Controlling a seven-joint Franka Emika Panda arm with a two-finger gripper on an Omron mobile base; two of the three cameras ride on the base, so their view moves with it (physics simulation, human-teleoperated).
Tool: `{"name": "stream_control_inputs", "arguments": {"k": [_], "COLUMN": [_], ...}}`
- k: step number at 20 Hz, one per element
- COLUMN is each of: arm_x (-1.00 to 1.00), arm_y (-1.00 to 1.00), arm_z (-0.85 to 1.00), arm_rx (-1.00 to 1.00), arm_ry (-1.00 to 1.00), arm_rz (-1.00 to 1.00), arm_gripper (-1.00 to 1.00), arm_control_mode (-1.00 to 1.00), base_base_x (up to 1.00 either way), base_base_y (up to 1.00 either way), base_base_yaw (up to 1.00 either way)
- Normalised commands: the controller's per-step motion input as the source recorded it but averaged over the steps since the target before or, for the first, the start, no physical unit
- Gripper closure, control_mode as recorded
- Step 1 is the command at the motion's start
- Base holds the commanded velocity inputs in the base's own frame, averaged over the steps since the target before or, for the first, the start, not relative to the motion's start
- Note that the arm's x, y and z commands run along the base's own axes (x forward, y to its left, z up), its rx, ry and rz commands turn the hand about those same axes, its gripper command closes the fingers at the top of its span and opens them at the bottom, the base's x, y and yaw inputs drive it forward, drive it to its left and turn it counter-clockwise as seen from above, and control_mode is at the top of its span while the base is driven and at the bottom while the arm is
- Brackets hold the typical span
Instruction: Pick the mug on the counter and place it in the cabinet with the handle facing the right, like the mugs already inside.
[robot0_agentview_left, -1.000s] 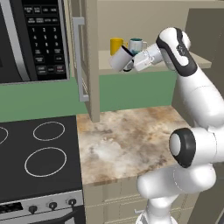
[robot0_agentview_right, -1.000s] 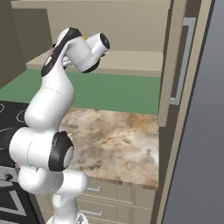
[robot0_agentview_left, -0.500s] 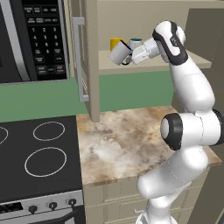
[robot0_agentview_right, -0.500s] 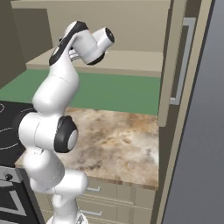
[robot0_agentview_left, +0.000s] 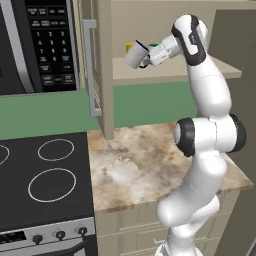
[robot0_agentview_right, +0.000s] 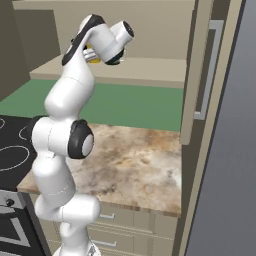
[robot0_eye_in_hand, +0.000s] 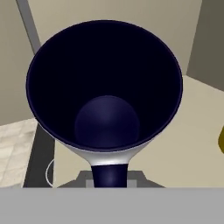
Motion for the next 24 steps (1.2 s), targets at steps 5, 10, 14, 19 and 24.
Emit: {"name": "stream_control_inputs", "arguments": {"k": [5,10,14,19,24], "arm_x": [0.01,0.0,0.0,0.02,0.09], "arm_y": [-0.1,0.02,0.14,0.23,0.07], "arm_z": [-0.09,-0.2,-0.35,-0.15,0.0], "arm_rx": [-0.03,0.0,-0.07,-0.14,-0.07], "arm_ry": [-0.03,-0.02,-0.04,-0.01,-0.03], "arm_rz": [0.09,0.03,0.03,0.03,0.0], "arm_gripper": [1.0,1.0,1.0,1.0,1.0], "arm_control_mode": [-1.0,-1.0,-1.0,-1.0,-1.0], "base_base_x": [0.0,0.0,0.0,0.0,0.0], "base_base_y": [0.0,0.0,0.0,0.0,0.0], "base_base_yaw": [0.0,0.0,0.0,0.0,0.0]}}
